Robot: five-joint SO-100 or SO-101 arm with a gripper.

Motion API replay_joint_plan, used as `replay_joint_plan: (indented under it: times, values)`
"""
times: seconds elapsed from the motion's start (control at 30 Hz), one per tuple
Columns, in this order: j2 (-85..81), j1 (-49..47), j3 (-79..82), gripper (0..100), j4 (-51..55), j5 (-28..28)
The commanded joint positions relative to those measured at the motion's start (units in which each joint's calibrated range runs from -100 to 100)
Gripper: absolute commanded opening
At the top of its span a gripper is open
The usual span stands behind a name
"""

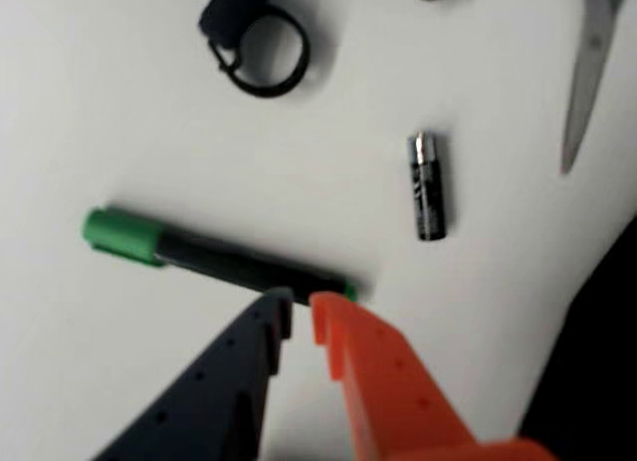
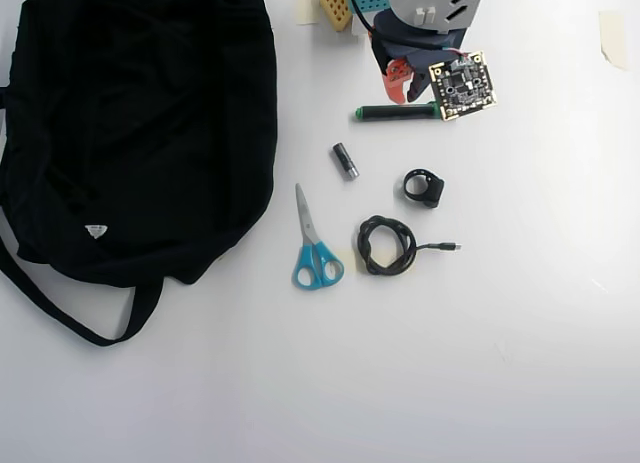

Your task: Put the green marker into the black bag

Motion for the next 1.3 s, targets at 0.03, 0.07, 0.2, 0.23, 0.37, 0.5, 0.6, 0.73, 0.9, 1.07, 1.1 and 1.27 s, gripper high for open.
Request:
replay_joint_plan:
  times: [0.03, 0.07, 0.2, 0.23, 0.37, 0.5, 0.6, 0.73, 0.9, 1.07, 1.1, 1.27]
  values:
    - [-2.19, 0.22, -1.74, 2, 0.50, 8.65]
    - [-2.19, 0.22, -1.47, 2, 0.50, 10.59]
    - [-2.19, 0.07, -1.38, 2, 0.59, 19.03]
    - [-2.19, 0.15, -1.38, 2, 0.59, 21.39]
    - [-2.19, 0.07, -1.29, 2, 0.59, 30.31]
    - [-2.19, -0.15, -1.29, 2, 1.80, 35.55]
    - [-2.19, -0.23, -1.11, 2, 3.17, 37.96]
    - [-2.19, -0.08, 2.48, 2, 3.17, 39.54]
    - [-2.28, -0.68, 9.94, 3, 3.17, 39.54]
    - [-2.28, -1.95, 13.44, 5, 3.17, 38.85]
    - [-2.28, -1.95, 13.80, 7, 3.17, 38.80]
    - [-2.19, -1.87, 16.59, 24, 1.54, 37.59]
